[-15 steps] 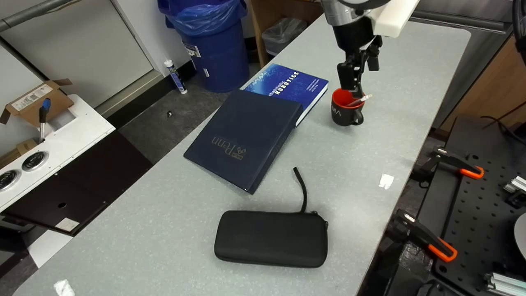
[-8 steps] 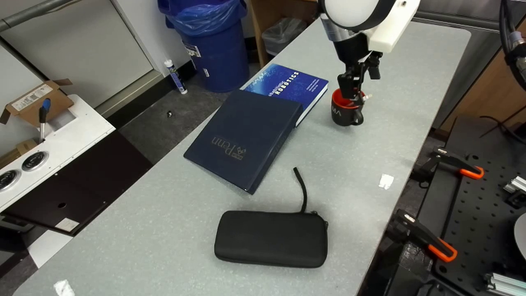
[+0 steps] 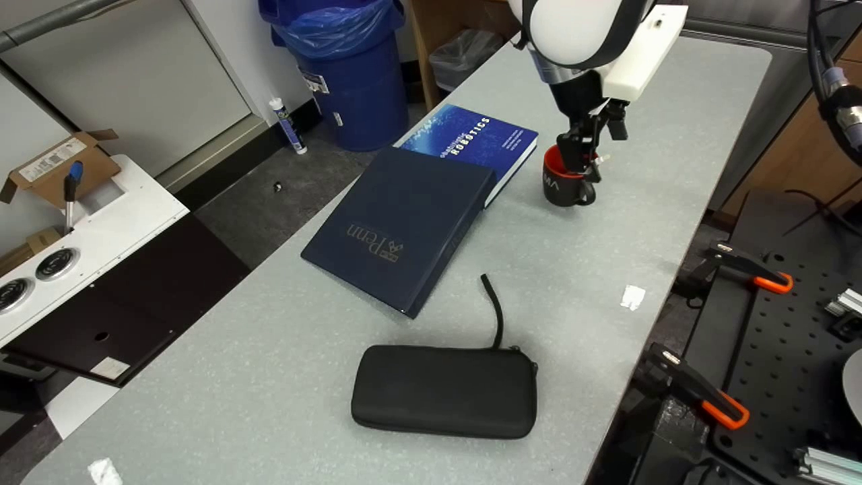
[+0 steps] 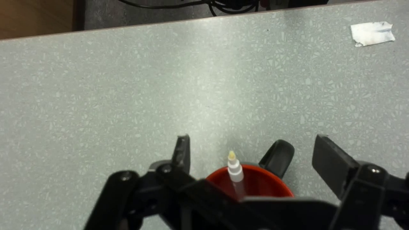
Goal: Put the pen in the mug on the table
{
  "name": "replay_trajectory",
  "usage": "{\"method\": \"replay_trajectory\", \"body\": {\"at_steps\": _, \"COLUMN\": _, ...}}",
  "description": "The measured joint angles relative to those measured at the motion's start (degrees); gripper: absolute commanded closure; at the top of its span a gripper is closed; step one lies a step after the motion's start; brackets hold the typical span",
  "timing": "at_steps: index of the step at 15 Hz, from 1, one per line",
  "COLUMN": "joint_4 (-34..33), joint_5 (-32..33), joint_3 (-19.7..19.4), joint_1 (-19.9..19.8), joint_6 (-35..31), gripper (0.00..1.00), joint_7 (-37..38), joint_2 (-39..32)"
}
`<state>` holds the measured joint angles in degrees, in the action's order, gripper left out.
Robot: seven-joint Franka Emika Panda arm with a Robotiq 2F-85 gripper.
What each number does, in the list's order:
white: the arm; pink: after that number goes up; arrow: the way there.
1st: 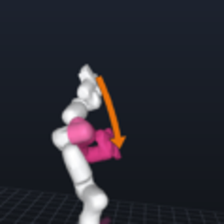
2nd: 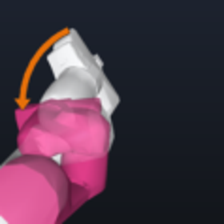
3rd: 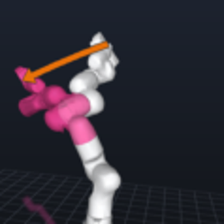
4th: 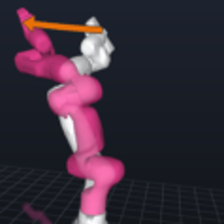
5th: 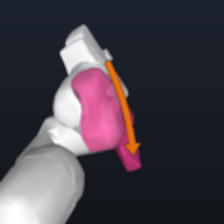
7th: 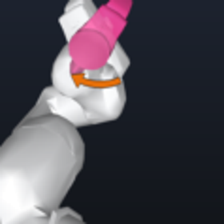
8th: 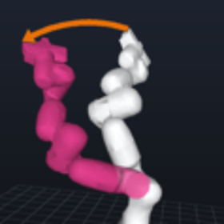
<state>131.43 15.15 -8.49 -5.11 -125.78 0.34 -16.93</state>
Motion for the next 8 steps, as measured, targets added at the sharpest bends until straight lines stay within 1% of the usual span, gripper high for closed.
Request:
{"method": "replay_trajectory", "body": {"at_steps": 1, "joint_4": -0.4, "joint_5": 0.0, "joint_3": -0.2, "joint_1": 0.0, "joint_6": 0.0, "gripper": 0.0, "joint_7": 0.2, "joint_2": -0.9}}
{"method": "replay_trajectory", "body": {"at_steps": 2, "joint_4": -0.9, "joint_5": 0.0, "joint_3": -0.4, "joint_1": 0.0, "joint_6": 0.0, "gripper": 0.25, "joint_7": 0.3, "joint_2": -1.7}}
{"method": "replay_trajectory", "body": {"at_steps": 3, "joint_4": -1.4, "joint_5": 0.0, "joint_3": -0.5, "joint_1": 0.0, "joint_6": 0.0, "gripper": 0.26, "joint_7": 0.4, "joint_2": -2.5}}
{"method": "replay_trajectory", "body": {"at_steps": 6, "joint_4": -2.6, "joint_5": 0.0, "joint_3": -0.7, "joint_1": 0.0, "joint_6": 0.0, "gripper": 0.51, "joint_7": 0.4, "joint_2": -4.4}}
{"method": "replay_trajectory", "body": {"at_steps": 8, "joint_4": -3.2, "joint_5": 0.0, "joint_3": -0.8, "joint_1": 0.0, "joint_6": 0.0, "gripper": 0.66, "joint_7": 0.4, "joint_2": -5.1}}
